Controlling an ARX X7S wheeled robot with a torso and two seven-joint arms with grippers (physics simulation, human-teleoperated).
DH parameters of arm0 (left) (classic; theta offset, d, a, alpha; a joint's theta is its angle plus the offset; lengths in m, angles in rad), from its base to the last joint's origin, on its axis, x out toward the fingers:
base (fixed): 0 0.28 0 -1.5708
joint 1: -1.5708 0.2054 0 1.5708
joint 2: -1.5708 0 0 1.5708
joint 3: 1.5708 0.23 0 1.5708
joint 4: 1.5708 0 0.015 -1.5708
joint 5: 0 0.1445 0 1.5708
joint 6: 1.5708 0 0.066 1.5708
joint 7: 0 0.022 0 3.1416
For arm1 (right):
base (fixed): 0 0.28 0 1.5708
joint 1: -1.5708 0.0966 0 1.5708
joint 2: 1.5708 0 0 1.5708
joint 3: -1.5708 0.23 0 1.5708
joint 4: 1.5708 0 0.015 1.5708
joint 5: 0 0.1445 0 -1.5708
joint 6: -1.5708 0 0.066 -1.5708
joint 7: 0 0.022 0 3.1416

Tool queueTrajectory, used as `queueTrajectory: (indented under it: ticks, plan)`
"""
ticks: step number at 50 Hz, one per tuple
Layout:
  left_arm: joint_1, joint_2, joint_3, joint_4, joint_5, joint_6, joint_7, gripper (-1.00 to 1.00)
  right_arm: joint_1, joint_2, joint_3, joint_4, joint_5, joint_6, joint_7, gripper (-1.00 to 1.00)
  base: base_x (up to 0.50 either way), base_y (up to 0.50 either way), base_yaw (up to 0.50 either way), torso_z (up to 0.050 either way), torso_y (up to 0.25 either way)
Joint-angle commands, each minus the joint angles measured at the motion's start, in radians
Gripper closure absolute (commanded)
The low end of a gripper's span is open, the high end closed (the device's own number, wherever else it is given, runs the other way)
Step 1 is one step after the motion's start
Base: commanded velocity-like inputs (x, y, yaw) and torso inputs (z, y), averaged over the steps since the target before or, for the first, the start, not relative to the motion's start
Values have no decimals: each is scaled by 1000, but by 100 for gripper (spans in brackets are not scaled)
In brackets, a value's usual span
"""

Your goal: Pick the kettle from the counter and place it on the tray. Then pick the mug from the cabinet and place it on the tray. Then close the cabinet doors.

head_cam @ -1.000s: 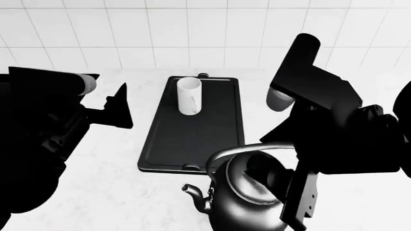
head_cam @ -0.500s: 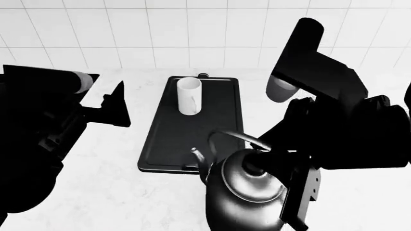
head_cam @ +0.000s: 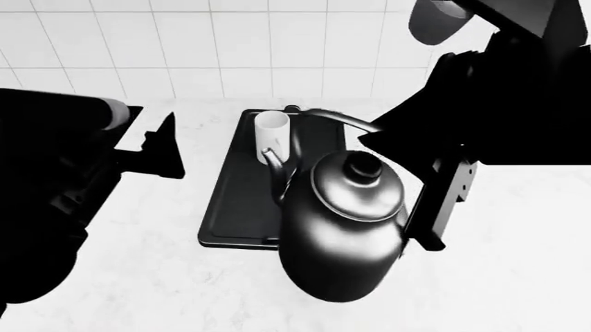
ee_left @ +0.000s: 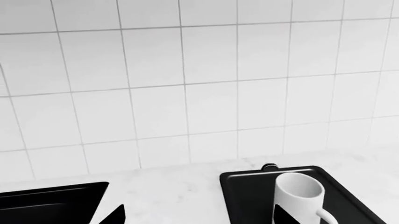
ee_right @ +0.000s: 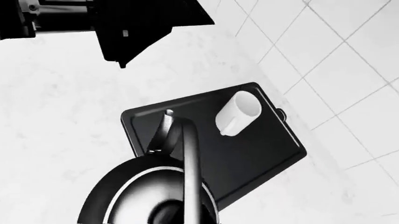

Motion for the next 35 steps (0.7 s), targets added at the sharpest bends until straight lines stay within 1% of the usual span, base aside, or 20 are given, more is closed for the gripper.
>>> queueTrajectory:
  ticks: [1,13,35]
  plan:
    - [-9,-16,-9,8,-4,-7,-3,-100,16,-13,31,22,-158,-20,-43,100,0,0,0,0,0]
    - [0,-42,-14,11,-1,5,3,-100,5,-70,4,70,-373,-68,-117,100,0,0,0,0,0]
    - [24,-50,-13,4,10,22,17,-100,-27,-183,-76,197,-628,-180,-202,100,0,0,0,0,0]
